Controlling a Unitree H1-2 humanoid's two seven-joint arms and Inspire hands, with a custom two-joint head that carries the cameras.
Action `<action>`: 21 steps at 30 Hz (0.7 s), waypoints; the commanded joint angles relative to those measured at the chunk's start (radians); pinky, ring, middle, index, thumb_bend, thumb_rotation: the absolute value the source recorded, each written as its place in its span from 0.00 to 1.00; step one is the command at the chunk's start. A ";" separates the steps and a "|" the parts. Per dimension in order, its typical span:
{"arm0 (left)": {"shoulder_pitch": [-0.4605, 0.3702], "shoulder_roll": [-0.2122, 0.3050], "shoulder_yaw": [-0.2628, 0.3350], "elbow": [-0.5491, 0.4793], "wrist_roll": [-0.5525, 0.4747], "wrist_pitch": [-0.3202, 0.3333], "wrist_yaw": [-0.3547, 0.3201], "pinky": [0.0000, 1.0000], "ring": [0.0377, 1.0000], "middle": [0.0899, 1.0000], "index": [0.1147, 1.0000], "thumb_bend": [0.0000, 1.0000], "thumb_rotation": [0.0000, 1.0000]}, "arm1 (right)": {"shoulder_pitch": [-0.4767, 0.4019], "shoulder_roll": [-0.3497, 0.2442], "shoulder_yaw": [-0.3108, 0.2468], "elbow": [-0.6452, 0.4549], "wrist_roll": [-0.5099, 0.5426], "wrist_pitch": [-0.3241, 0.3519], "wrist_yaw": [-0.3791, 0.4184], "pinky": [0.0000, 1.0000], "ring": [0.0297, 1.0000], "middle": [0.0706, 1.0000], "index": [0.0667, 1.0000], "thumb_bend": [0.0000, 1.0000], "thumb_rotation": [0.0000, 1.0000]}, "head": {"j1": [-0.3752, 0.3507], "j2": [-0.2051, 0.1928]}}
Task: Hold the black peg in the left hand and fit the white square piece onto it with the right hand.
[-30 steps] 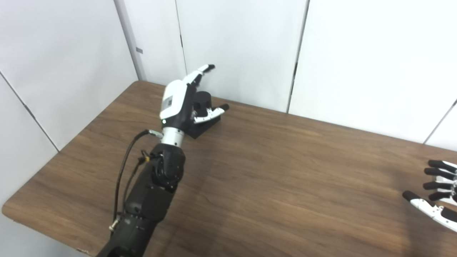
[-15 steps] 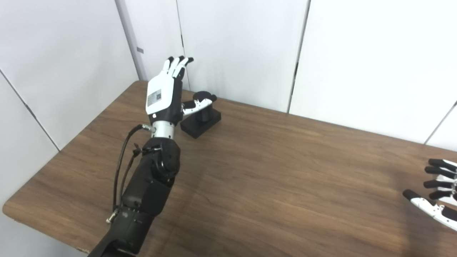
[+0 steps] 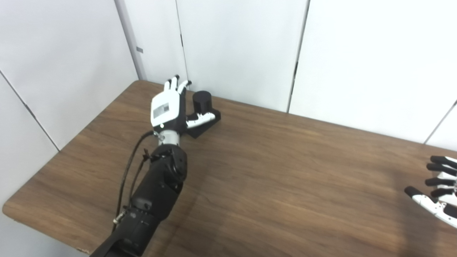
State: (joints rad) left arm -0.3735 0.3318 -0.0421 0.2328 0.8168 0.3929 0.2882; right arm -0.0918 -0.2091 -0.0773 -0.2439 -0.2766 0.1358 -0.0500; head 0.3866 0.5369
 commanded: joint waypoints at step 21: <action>-0.108 0.095 -0.062 0.124 0.039 0.074 -0.056 0.87 1.00 1.00 0.86 1.00 0.67 | -0.020 0.008 -0.008 -0.075 -0.012 0.023 -0.001 0.41 0.53 0.64 0.66 0.53 0.00 | -0.011 0.016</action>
State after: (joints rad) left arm -0.4216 0.3965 -0.1085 0.3623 0.8397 0.4644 0.2069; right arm -0.0909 -0.1983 -0.0777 -0.2775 -0.2900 0.1661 -0.0469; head 0.3758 0.5522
